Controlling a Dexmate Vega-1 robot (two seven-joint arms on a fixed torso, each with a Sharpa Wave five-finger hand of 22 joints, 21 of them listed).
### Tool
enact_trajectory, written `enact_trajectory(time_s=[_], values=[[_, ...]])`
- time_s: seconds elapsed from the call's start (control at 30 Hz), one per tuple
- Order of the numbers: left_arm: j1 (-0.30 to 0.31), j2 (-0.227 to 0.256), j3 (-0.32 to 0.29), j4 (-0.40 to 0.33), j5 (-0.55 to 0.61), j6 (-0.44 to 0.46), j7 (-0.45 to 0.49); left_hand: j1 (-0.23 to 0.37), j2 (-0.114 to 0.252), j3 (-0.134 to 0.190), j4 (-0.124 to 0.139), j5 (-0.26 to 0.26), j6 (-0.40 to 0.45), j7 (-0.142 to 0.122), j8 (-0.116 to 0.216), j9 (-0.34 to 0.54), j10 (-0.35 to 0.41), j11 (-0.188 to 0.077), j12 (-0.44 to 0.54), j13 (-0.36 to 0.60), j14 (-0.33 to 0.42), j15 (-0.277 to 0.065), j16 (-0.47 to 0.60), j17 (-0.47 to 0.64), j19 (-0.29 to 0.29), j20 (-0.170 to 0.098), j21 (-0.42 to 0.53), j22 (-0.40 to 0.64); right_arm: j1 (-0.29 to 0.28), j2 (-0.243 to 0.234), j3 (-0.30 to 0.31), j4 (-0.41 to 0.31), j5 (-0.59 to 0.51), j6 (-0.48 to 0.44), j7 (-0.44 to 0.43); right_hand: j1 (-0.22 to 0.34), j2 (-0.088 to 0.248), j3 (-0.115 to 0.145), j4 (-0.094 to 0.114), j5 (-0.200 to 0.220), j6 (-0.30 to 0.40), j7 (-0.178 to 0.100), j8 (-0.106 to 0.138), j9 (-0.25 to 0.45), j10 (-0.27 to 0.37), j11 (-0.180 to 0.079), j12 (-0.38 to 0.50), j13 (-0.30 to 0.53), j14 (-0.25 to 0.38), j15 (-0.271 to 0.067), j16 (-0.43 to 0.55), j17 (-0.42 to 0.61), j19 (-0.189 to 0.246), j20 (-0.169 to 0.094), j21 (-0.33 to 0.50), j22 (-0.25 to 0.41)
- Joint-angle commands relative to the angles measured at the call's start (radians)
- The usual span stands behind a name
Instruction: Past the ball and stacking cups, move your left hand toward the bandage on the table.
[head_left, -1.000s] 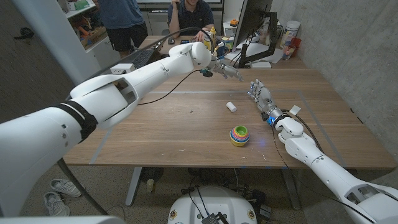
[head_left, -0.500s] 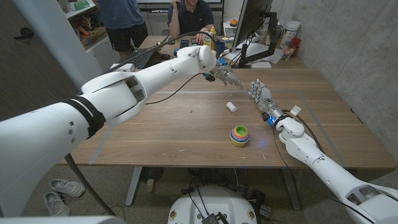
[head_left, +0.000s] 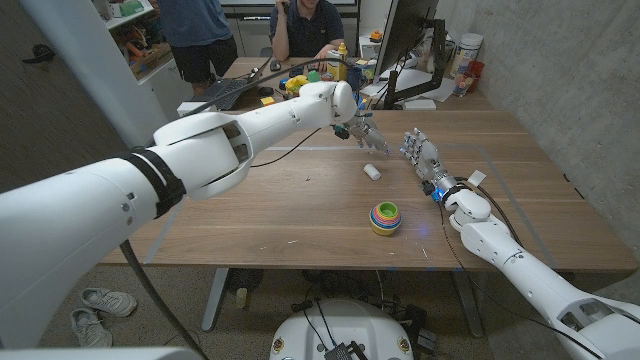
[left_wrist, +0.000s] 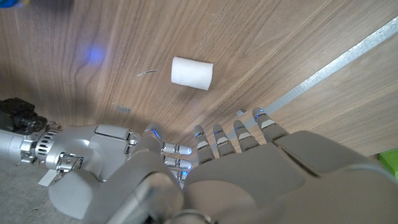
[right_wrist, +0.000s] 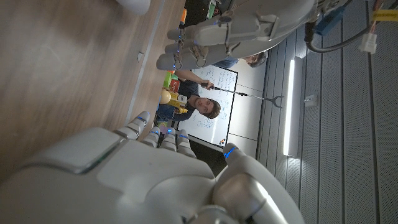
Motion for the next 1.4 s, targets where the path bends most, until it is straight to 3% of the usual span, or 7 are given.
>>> enact_trajectory(time_s=[0.03, 0.67, 1.4], values=[[-0.008, -0.040, 0.031, 0.055, 0.019, -0.022, -0.009, 0.014, 0.001, 0.006, -0.008, -0.003, 0.002, -0.003, 0.003, 0.002, 0.003, -0.002, 0.002, 0.002, 0.010, -0.044, 0.001, 0.004, 0.003, -0.002, 0.000, 0.003, -0.008, -0.005, 0.005, -0.008, 0.002, 0.004, -0.003, 0.000, 0.129, 0.000, 0.001, 0.004, 0.007, 0.002, 0.000, 0.002, 0.000, -0.001, 0.006, 0.002, -0.018, -0.066, 0.004, 0.003, 0.003, -0.097, -0.005, 0.005], [-0.009, -0.037, 0.045, 0.037, 0.039, -0.007, -0.026, 0.028, 0.011, 0.011, -0.017, -0.004, 0.011, -0.003, 0.003, 0.003, 0.017, -0.007, 0.003, 0.002, 0.014, -0.053, -0.001, 0.003, 0.005, -0.012, 0.000, 0.003, -0.008, -0.005, 0.003, -0.014, -0.001, -0.004, -0.011, 0.000, 0.128, -0.001, 0.000, 0.004, 0.007, 0.001, 0.000, 0.002, 0.000, -0.002, 0.006, 0.002, -0.017, -0.066, 0.003, 0.003, 0.004, -0.096, -0.007, 0.005], [-0.014, -0.060, 0.047, 0.087, 0.038, -0.034, -0.017, 0.035, 0.017, 0.012, -0.020, -0.006, 0.018, -0.003, 0.003, 0.004, 0.022, -0.008, 0.001, 0.003, 0.018, -0.056, -0.002, 0.004, 0.001, -0.018, -0.002, 0.003, 0.001, 0.002, -0.002, 0.007, -0.005, 0.000, -0.007, 0.000, 0.128, -0.002, 0.001, 0.004, 0.007, 0.002, 0.000, 0.002, 0.000, -0.003, 0.005, 0.002, -0.018, -0.067, 0.003, 0.003, 0.004, -0.097, -0.010, 0.005]])
